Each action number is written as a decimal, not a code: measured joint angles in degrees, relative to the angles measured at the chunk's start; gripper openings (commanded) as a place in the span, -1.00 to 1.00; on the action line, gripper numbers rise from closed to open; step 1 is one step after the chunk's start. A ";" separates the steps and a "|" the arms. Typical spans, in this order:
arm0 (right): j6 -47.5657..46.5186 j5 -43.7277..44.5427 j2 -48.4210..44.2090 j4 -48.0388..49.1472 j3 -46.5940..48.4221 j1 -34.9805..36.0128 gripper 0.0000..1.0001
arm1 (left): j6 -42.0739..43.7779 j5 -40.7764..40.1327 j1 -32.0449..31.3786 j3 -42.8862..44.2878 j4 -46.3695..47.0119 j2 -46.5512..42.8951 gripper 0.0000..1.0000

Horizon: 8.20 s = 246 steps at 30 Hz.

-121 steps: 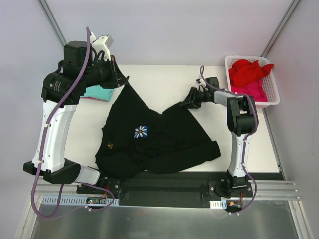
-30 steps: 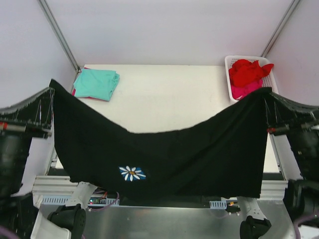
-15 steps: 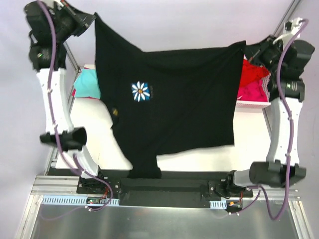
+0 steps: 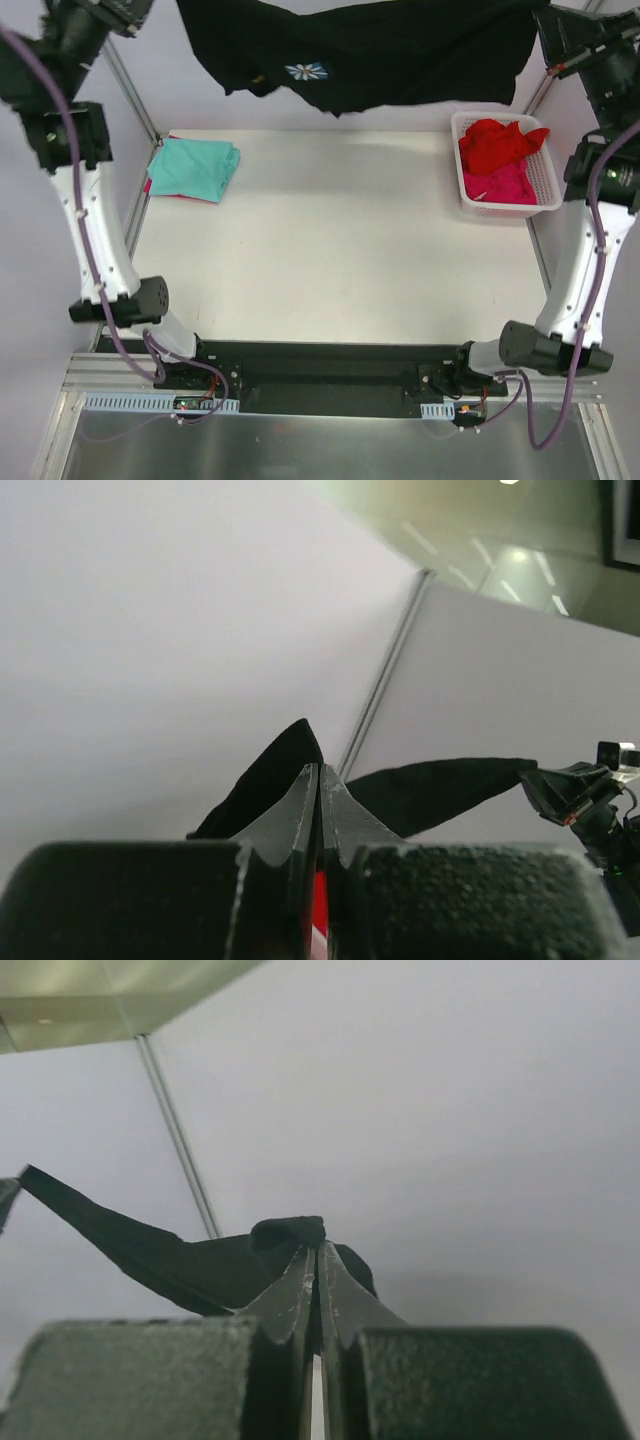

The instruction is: Fold and stack the t-shirts

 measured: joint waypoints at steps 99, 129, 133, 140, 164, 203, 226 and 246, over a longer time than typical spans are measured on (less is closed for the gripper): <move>-32.37 21.16 -42.18 -27.30 -7.17 4.17 -0.99 | 27.71 -28.26 -0.20 -18.58 -12.22 -48.85 -1.00; -23.15 11.17 -1.07 -13.14 2.69 6.71 -0.99 | 11.47 -14.38 -25.11 -68.22 5.95 -32.46 -1.00; -19.87 10.69 7.19 -12.59 5.84 8.20 -0.99 | 9.94 -11.96 -25.38 -69.22 6.62 -32.46 -1.00; -19.30 10.43 7.74 -14.91 5.70 11.17 -0.99 | 1.49 -6.08 -32.39 -74.86 19.12 -22.29 -1.00; -11.17 6.69 -1.01 -5.22 -3.61 16.22 -0.99 | -6.14 -1.70 -41.90 -83.19 32.17 -15.61 -1.00; -24.30 0.09 26.84 -19.58 14.95 49.31 0.35 | 11.54 -26.25 -59.76 -95.23 4.31 -38.73 -1.00; -25.35 26.93 -22.93 -32.11 -47.10 40.30 0.72 | 12.46 -28.63 -59.78 -97.46 3.98 -40.50 -1.00; -7.28 32.89 -37.07 -32.61 -77.02 39.60 0.47 | 14.75 -33.55 -59.76 -97.44 -4.31 -45.42 -1.00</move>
